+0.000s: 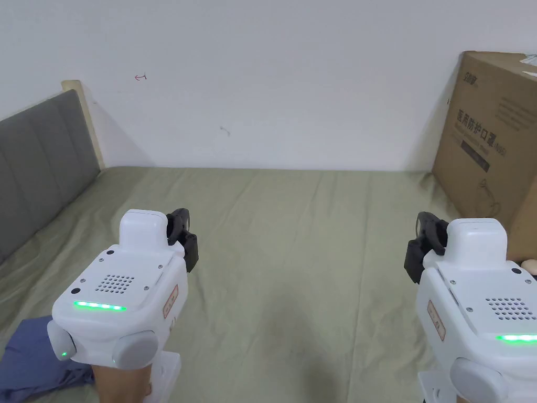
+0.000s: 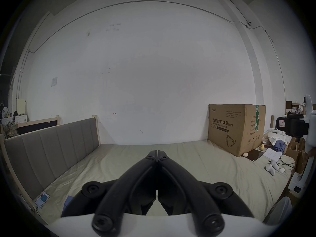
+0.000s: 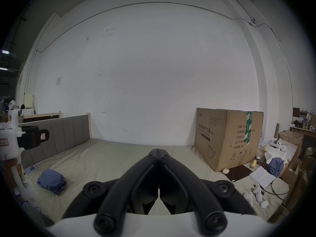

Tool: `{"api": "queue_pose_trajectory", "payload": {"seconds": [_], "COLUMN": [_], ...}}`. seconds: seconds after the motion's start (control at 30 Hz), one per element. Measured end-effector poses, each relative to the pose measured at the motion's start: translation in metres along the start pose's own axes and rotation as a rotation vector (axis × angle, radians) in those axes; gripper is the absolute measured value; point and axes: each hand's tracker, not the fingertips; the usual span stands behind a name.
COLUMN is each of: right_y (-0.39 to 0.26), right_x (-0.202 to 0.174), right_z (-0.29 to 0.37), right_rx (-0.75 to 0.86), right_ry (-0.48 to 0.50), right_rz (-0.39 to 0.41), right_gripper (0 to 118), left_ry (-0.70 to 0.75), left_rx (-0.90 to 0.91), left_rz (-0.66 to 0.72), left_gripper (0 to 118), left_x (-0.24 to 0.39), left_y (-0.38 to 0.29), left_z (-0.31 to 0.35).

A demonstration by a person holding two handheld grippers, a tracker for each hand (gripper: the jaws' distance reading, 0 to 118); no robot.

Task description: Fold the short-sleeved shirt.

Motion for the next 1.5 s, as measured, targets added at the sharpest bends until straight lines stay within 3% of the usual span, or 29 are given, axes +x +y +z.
{"api": "queue_pose_trajectory", "payload": {"seconds": [1.1, 1.23, 1.27, 1.3, 1.33, 1.37, 1.4, 1.43, 1.47, 1.5], "right_y": [0.002, 0.0009, 0.0008, 0.0008, 0.0011, 0.0012, 0.0013, 0.0014, 0.0012, 0.0016], "right_x": [-0.0061, -0.0063, -0.0062, -0.0063, -0.0062, -0.0057, -0.0055, -0.0054, -0.0057, -0.0046], "right_z": [0.0038, 0.0041, 0.0044, 0.0048, 0.005, 0.005, 0.0046, 0.0041, 0.0037, 0.008], "right_rx": [0.005, 0.0, 0.0, 0.0, -0.004, -0.008, -0.012, -0.014, -0.014, 0.027], "right_ry": [0.011, 0.008, 0.005, 0.0, 0.001, 0.003, 0.003, 0.001, -0.004, -0.004], "right_rz": [0.005, 0.006, 0.004, 0.003, 0.002, -0.001, -0.003, -0.004, -0.005, -0.012], "right_gripper": [0, 0, 0, 6, 21, 50, 77, 103, 118, 116], "left_ry": [0.012, 0.023, 0.027, 0.032, 0.038, 0.048, 0.054, 0.057, 0.056, 0.051], "left_rx": [-0.003, 0.005, 0.007, 0.008, 0.008, 0.003, -0.006, 0.0, 0.004, 0.003], "left_rz": [-0.013, -0.023, -0.023, -0.022, -0.022, -0.026, -0.033, -0.035, -0.037, -0.036], "left_gripper": [0, 3, 10, 24, 47, 81, 100, 110, 116, 116], "left_x": [-0.0047, -0.004, -0.0038, -0.0039, -0.0032, -0.0027, -0.0021, -0.0017, -0.0016, -0.0019], "left_y": [0.0, -0.0012, -0.0013, -0.0012, -0.0004, -0.0001, 0.0, -0.0004, -0.0009, -0.0006], "left_z": [0.006, 0.0068, 0.0071, 0.0073, 0.0072, 0.006, 0.0048, 0.005, 0.0051, 0.0057]}}
